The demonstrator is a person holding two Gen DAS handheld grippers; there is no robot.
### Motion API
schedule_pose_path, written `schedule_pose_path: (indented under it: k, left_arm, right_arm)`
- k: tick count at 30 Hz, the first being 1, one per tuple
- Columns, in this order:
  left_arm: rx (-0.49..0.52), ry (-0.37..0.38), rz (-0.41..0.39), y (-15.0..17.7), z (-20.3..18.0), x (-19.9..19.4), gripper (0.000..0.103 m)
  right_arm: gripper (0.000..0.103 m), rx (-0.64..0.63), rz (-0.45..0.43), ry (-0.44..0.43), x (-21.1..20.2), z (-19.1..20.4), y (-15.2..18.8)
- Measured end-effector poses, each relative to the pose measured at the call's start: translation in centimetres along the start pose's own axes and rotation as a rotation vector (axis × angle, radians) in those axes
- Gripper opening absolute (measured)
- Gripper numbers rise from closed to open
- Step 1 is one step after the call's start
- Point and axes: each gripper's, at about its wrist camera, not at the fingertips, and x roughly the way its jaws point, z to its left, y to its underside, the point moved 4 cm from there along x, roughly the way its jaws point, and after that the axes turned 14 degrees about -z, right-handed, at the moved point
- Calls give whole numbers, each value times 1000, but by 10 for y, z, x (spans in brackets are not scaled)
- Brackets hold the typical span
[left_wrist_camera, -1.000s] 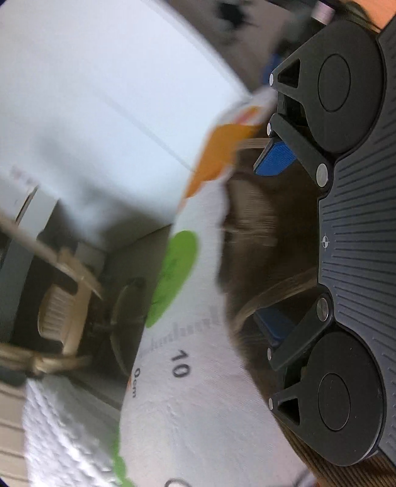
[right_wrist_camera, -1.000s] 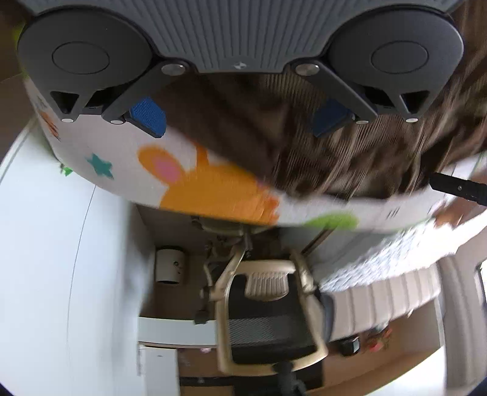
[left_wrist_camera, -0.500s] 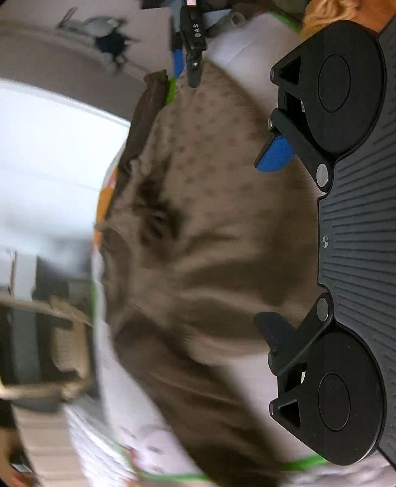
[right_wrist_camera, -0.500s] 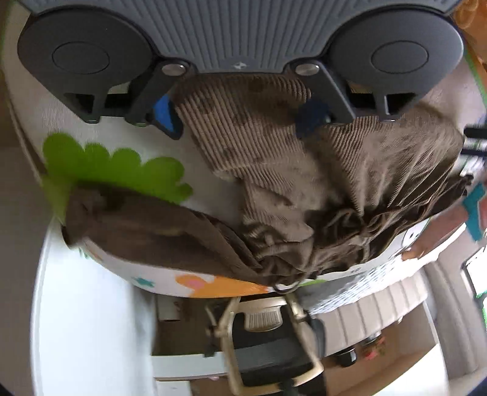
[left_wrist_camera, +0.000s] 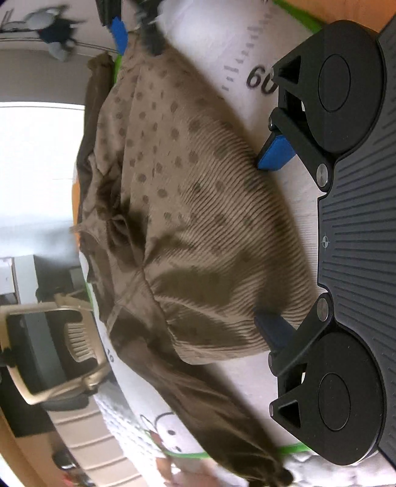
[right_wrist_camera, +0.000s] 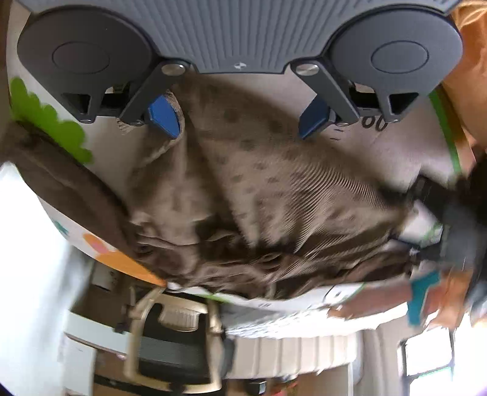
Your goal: Fold clothes
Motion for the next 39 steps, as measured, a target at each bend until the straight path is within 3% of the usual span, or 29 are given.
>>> schedule_pose_path:
  k: [3, 6, 7, 8, 10, 16, 19, 22, 24, 27, 29, 32, 35, 39]
  left_arm:
    - [-19, -115, -70, -20, 20, 4, 103]
    - [-61, -145, -112, -33, 33, 3, 103]
    - [-76, -153, -125, -38, 38, 2, 103]
    - [-90, -162, -138, -42, 42, 1, 103]
    - [-94, -152, -136, -42, 43, 0, 103]
    - [-125, -98, -138, -36, 45, -19, 102]
    - [-80, -5, -121, -28, 33, -28, 103]
    - [-21, 37, -86, -16, 17, -21, 103]
    - [7, 0, -68, -12, 14, -9, 103]
    - [20, -119, -81, -19, 28, 2, 103]
    - [13, -230, -133, -33, 44, -2, 103]
    - [-74, -328, -254, -61, 69, -26, 103]
    - [-109, -377, -328, -79, 84, -48, 103]
    - [-117, -355, -314, -81, 87, -51, 103]
  right_arm:
    - [90, -84, 12, -46, 17, 21, -5]
    - [90, -223, 38, -69, 38, 45, -9]
    - [87, -271, 31, -72, 44, 50, -14]
    - [74, -296, 28, -69, 50, 52, -20]
    - [58, -291, 15, -42, 62, 48, -38]
    - [58, -63, -106, 91, 73, -3, -95]
    - [58, -21, -143, 109, 66, -10, -103]
    - [58, -11, -169, 97, 56, -5, -99]
    - [58, -17, -191, 91, 45, -4, -98]
    - [59, -18, -202, 84, 32, -7, -96]
    - [65, -14, -195, 77, 25, -10, -94]
    - [76, -26, -170, 69, 14, -12, -83]
    - [77, -53, -137, 102, 6, -15, -66]
    - [78, -25, -131, 178, -2, -30, -57]
